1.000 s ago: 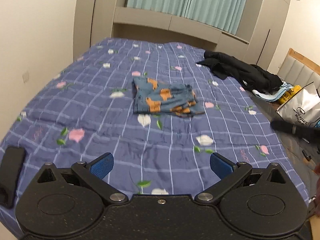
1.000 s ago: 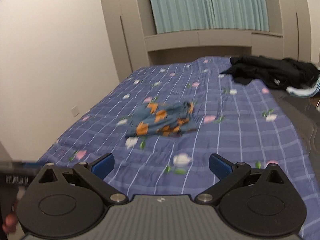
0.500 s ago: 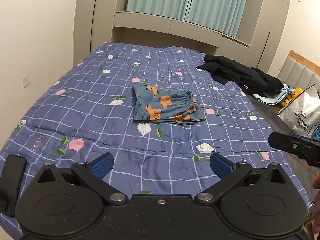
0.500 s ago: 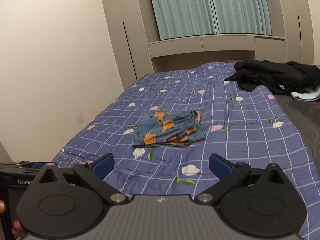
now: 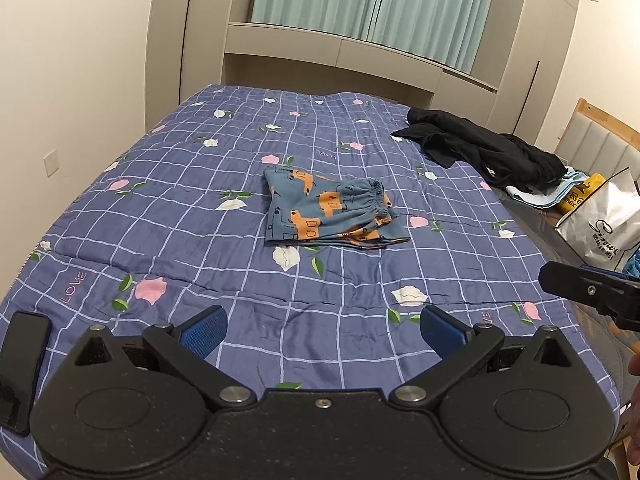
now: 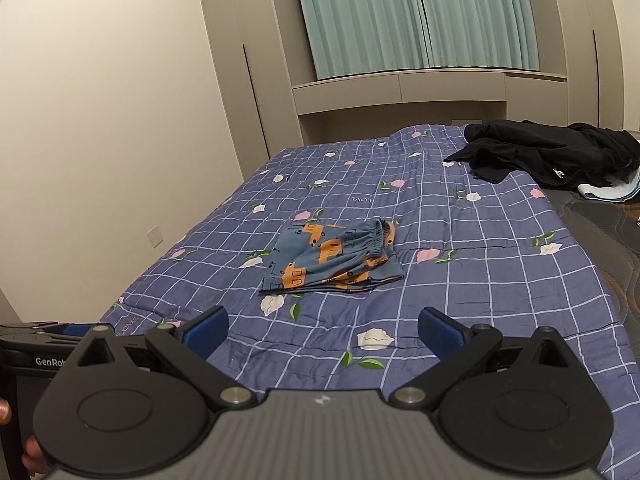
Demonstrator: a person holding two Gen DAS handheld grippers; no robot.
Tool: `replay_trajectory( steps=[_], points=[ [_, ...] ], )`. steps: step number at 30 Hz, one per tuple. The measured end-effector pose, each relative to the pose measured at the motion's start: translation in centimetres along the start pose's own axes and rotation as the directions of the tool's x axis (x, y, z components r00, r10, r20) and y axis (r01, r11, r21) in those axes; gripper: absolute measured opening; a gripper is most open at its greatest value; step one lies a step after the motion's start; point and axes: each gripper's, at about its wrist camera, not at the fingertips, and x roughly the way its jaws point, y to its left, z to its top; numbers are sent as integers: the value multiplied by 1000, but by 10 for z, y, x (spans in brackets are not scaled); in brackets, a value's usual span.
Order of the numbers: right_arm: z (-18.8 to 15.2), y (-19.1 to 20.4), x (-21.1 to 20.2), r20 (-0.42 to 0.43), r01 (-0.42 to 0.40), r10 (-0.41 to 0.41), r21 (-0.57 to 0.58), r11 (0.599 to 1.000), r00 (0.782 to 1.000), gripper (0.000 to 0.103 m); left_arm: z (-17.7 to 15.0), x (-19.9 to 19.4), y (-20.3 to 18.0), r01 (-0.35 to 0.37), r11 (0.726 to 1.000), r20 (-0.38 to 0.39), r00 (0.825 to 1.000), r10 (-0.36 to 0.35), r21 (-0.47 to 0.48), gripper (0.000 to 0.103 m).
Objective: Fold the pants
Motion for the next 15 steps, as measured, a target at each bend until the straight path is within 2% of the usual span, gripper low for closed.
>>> replay_trajectory(
  steps=[15],
  points=[
    [0, 1, 0, 2, 0, 0, -6, 1000, 1000, 103, 0, -1, 2, 0, 1000, 0, 1000, 0, 0, 102]
  ],
)
